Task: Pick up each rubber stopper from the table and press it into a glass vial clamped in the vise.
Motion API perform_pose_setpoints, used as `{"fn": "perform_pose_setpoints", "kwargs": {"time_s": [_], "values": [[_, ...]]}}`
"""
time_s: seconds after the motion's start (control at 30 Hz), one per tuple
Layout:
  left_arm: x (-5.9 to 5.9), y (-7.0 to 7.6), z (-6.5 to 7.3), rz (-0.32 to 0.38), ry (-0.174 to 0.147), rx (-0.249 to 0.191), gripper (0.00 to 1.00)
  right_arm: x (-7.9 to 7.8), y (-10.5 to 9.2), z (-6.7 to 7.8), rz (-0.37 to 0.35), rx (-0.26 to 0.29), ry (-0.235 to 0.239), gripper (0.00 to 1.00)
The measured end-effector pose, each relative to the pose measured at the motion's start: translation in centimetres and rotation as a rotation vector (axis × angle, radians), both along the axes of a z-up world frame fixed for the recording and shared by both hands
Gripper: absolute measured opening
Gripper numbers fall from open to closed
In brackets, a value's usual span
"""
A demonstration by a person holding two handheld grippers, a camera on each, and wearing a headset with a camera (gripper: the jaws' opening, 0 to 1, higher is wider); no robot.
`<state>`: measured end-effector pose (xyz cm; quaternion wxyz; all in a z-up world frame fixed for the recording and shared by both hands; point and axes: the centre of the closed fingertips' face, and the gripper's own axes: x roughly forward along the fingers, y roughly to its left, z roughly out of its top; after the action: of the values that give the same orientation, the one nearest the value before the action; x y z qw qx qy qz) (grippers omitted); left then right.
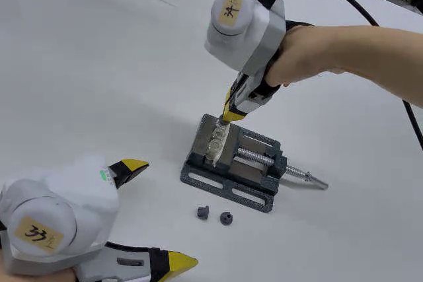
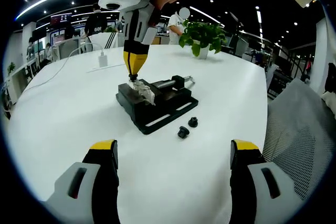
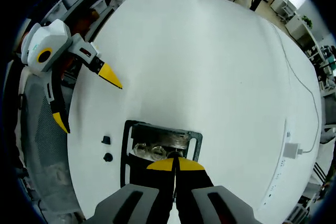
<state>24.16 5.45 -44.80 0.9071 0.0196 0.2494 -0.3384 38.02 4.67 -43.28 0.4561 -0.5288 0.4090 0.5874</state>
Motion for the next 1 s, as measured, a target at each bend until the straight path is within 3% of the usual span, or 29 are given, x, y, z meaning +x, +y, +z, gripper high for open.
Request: {"fn": "perform_pose_setpoints", "kwargs": {"time_s": [0.1, 0.2, 0.43, 0.47, 0.6, 0.63, 0.87, 1.0], "values": [[0.1, 0.0, 0.1, 0.002, -0.001, 0.0, 0.87, 0.3, 0.0, 0.0, -0.028, -0.001, 0.009, 0.0], [0.3, 0.1, 0.3, 0.009, -0.006, -0.001, 0.87, 0.3, -0.1, 0.0, -0.073, 0.035, 0.035, 0.0], [0.7, 0.2, 1.1, 0.014, -0.019, -0.001, 0.87, 0.1, 0.1, 0.1, -0.116, 0.06, 0.041, 0.0], [0.7, 0.3, 1.3, 0.015, -0.024, -0.002, 0.87, 0.0, 0.1, 0.2, -0.083, 0.057, 0.028, 0.0], [0.7, 0.5, 1.5, 0.009, -0.031, 0.012, 0.87, 0.0, 0.0, 0.4, -0.104, 0.072, 0.041, 0.0], [0.7, 0.6, 1.7, 0.009, -0.033, 0.012, 0.87, 0.0, 0.1, 0.4, -0.139, 0.088, 0.051, 0.0], [0.5, 0.7, 2.0, 0.012, -0.042, 0.016, 0.87, 0.4, 0.4, 0.3, -0.149, 0.138, 0.076, 0.0], [0.4, 0.7, 1.9, 0.004, -0.041, 0.02, 0.87, 0.0, 0.2, 0.5, -0.124, 0.116, 0.087, 0.0]]}}
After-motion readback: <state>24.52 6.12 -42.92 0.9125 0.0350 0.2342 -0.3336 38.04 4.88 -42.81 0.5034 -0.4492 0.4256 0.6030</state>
